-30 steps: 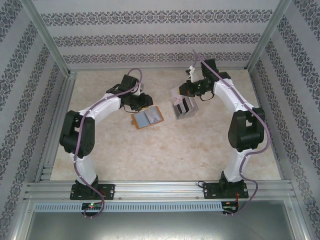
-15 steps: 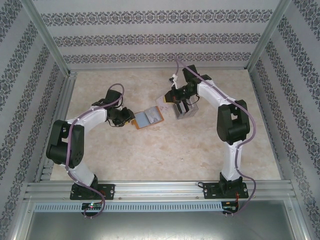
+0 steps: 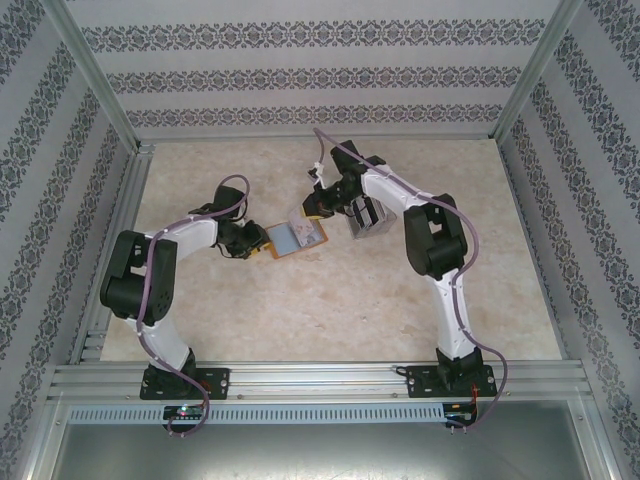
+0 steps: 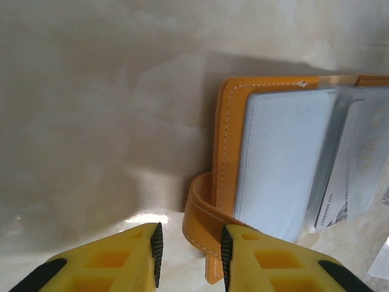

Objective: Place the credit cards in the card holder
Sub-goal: Rotate the card holder at the center of the table.

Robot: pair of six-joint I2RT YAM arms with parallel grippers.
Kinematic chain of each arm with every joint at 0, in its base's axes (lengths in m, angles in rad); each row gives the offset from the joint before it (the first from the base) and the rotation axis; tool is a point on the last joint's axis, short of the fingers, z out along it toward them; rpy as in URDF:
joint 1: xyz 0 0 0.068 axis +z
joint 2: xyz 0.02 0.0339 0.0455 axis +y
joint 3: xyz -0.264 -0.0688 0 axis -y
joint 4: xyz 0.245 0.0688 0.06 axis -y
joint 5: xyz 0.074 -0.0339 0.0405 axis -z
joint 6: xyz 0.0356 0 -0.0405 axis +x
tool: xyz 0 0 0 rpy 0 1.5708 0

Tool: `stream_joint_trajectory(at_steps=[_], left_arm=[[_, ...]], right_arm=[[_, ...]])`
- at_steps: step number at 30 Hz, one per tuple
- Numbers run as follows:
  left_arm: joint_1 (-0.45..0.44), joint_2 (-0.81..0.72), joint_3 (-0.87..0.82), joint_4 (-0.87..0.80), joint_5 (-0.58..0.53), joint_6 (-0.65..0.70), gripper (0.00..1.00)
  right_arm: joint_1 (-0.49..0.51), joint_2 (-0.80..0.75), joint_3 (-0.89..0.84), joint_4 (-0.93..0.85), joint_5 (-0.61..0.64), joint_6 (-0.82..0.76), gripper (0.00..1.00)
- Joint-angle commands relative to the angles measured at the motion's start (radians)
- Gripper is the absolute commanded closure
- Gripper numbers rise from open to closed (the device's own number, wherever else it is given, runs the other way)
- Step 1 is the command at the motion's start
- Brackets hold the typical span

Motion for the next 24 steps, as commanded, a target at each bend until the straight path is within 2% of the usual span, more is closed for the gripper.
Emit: stream_joint_trajectory(at_steps=[1, 24], left_arm=[[0.009, 0.025, 0.037, 0.045, 0.018, -0.009, 0.66], [0.009, 0.096, 0.067, 0.068, 0.043, -0.005, 0.67]], right_arm=[[0.014, 0.044, 0.046, -0.015, -0.015, 0.027, 0.9], [0.028, 0.13, 0.106, -0.07, 0.049, 0.001, 0.9]])
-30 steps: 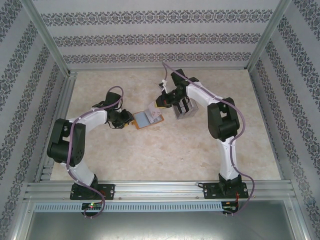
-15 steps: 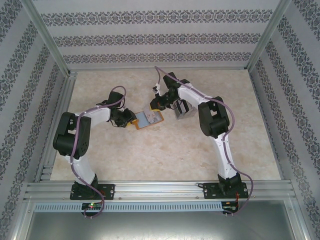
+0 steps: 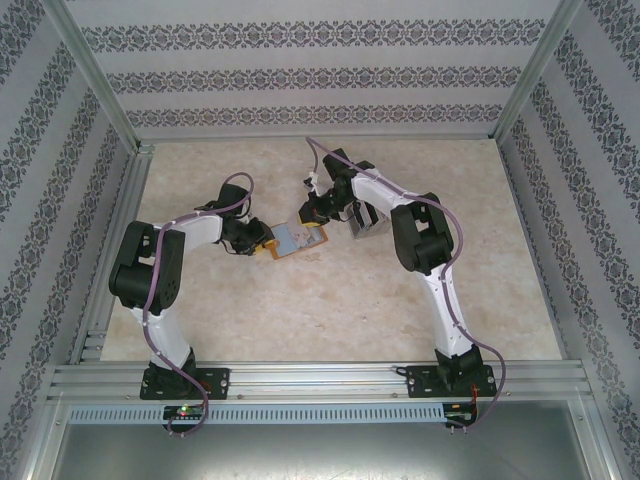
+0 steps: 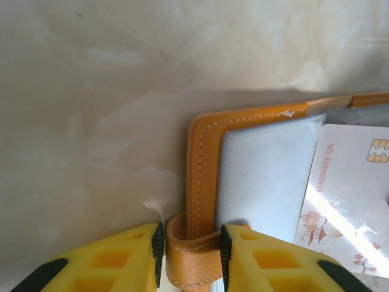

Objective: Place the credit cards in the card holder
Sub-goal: Rotate the card holder at the center of the table.

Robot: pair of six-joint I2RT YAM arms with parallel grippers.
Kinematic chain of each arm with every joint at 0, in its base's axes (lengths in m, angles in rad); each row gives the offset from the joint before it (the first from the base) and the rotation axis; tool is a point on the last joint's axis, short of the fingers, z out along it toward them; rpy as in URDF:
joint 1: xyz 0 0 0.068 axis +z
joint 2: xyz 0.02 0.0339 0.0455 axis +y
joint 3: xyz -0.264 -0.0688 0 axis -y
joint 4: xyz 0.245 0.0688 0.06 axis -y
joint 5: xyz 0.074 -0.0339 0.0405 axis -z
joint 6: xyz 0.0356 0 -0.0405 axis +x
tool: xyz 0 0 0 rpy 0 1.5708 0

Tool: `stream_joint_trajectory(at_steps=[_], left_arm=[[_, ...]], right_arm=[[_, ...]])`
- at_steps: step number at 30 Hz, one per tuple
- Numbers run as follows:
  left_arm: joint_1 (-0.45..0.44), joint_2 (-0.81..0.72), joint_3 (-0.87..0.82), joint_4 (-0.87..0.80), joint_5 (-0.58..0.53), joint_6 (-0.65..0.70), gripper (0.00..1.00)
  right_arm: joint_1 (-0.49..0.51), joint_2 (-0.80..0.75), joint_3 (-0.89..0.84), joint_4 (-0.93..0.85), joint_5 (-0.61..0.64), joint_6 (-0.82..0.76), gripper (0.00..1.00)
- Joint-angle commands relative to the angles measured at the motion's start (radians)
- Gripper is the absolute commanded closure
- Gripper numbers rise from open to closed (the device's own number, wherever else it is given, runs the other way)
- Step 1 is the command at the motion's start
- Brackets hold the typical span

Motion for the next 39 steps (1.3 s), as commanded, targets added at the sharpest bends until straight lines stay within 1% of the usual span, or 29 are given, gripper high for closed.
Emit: stream_joint_trajectory(at_steps=[1, 20, 24, 31, 35, 39], left_arm=[[0.01, 0.019, 0.024, 0.021, 0.009, -0.005, 0.67], [0.009, 0.109, 0.105, 0.037, 0.006, 0.014, 0.7], [0.009, 0.135, 0.152, 0.022, 0.002, 0.029, 0.7], [0.01, 0.176, 0.213, 0.031, 0.031, 0.026, 0.7], [0.008, 0.185, 0.234, 0.037, 0.037, 0.031, 0.7], [0.008, 0.21, 0.278, 0.033, 0.065, 0.032, 0.7]], right_arm=[[0.009, 0.013, 0.024, -0.034, 0.029, -0.023, 0.9], [0.048, 0.015, 0.002, -0.022, 0.042, -0.009, 0.89], [0.052, -0.021, -0.058, 0.012, 0.072, 0.015, 0.89], [0.054, -0.113, -0.234, 0.159, 0.11, 0.106, 0.9], [0.051, -0.151, -0.283, 0.206, 0.14, 0.136, 0.9], [0.052, -0.162, -0.307, 0.262, 0.127, 0.183, 0.9]])
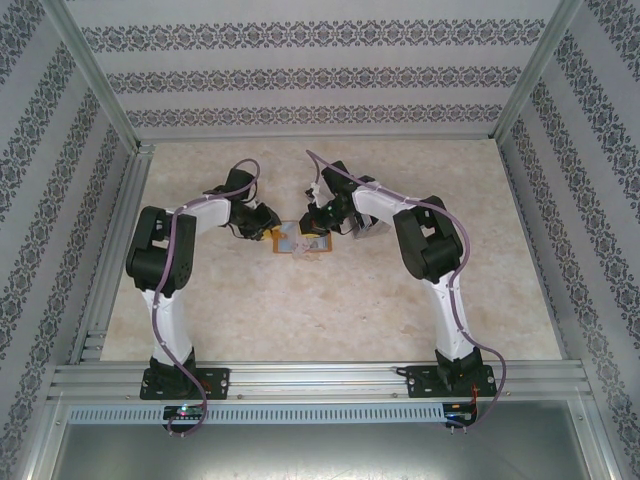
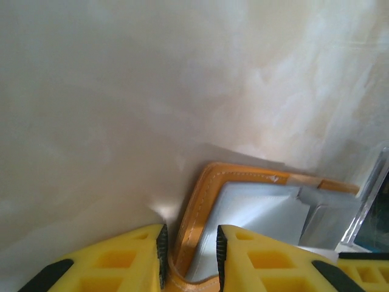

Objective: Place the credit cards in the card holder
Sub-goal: Rotate the card holder at the center of the table, then insert the credit card into the card slot.

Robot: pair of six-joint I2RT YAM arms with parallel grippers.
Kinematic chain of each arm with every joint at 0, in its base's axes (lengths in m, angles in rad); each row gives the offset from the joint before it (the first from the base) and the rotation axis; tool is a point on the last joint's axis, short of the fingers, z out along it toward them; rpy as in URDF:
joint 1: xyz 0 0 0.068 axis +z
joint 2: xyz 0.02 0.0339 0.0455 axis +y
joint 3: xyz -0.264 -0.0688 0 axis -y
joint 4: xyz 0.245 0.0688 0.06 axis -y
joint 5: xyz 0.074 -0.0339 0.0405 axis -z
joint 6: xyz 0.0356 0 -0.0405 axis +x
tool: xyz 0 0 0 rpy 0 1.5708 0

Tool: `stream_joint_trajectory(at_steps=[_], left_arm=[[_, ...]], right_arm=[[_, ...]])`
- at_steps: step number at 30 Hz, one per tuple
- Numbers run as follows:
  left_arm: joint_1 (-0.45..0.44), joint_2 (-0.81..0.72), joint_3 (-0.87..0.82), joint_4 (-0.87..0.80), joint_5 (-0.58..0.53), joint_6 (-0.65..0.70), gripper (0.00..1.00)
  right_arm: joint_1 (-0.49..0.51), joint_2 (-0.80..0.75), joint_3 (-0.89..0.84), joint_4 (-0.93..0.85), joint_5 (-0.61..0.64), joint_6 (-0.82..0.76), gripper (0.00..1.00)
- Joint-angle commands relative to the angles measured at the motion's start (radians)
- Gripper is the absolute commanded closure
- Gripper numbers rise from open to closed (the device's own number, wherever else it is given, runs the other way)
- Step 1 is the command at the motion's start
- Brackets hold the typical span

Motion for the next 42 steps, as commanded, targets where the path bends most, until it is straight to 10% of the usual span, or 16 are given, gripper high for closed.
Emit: stream_joint_trajectory(at_steps=[1, 25, 42], left_arm=[[0.003, 0.031, 0.052, 0.076, 0.021, 0.027, 0.7], [-0.021, 0.076, 0.266, -0.073, 0.171, 0.079, 0.72], [-0.116, -0.041, 0.057, -0.057, 0.101, -0.011, 0.71]], right_arm=[[0.007, -0.024, -0.031, 0.047, 0.052, 0.053, 0.9], [-0.023, -0.087, -0.155, 0.219, 0.132, 0.171, 0.9], [-0.024, -0.08, -0.153, 0.216, 0.134, 0.166, 0.9]])
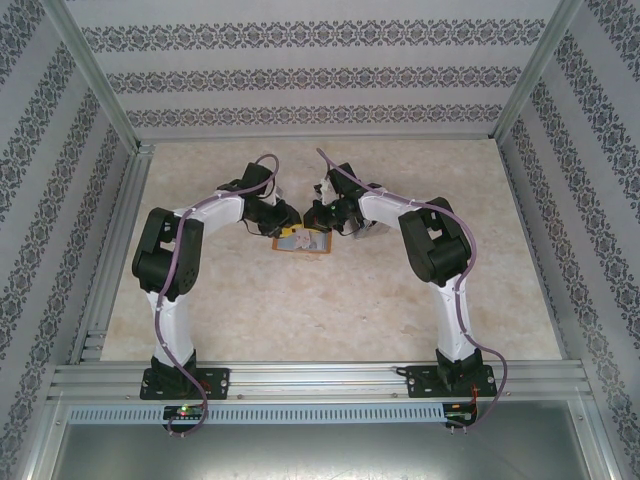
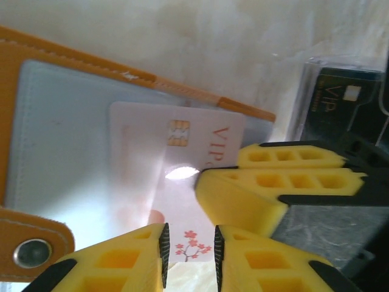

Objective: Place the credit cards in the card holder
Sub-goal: Insert the credit card into the card slot.

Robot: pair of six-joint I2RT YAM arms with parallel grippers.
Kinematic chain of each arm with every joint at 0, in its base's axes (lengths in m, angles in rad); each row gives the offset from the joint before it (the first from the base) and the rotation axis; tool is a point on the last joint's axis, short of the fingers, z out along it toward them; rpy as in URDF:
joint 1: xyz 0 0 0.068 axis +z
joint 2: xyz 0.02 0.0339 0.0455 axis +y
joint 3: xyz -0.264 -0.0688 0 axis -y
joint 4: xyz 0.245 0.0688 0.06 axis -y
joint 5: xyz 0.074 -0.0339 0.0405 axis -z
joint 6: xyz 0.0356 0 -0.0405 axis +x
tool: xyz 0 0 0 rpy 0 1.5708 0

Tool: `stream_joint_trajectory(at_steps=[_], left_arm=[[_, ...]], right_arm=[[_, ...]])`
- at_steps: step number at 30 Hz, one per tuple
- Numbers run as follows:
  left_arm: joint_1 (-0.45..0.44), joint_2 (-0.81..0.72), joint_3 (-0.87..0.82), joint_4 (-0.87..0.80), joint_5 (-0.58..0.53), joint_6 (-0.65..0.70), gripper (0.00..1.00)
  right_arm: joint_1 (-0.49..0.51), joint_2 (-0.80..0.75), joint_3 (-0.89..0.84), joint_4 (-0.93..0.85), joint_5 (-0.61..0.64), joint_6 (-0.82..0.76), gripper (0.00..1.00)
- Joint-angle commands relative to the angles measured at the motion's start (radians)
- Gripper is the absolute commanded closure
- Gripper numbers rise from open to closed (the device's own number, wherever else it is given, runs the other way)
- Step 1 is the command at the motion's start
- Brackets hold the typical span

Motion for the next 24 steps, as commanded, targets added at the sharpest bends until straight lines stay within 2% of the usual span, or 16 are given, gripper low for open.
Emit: stream_joint_trajectory(at_steps=[1, 10, 17, 24], left_arm=[[-0.014, -0.021, -0.014, 0.004, -0.042, -0.017, 0.71], [-0.002, -0.011, 0.051, -0.146, -0.247, 0.131, 0.71], [0.024, -0.017, 0.087, -0.179, -0.308, 0.177, 0.71], [0.017, -0.035, 0.08, -0.19, -0.308, 0.2, 0.7]], right_arm=[[-0.01, -0.016, -0.018, -0.011, 0.043, 0.004, 0.9], [-0.013, -0.023, -0.028, -0.008, 0.044, -0.001, 0.9], [-0.015, -0.026, -0.032, -0.01, 0.048, -0.005, 0.9], [-0.016, -0.025, -0.032, -0.01, 0.046, -0.007, 0.9]])
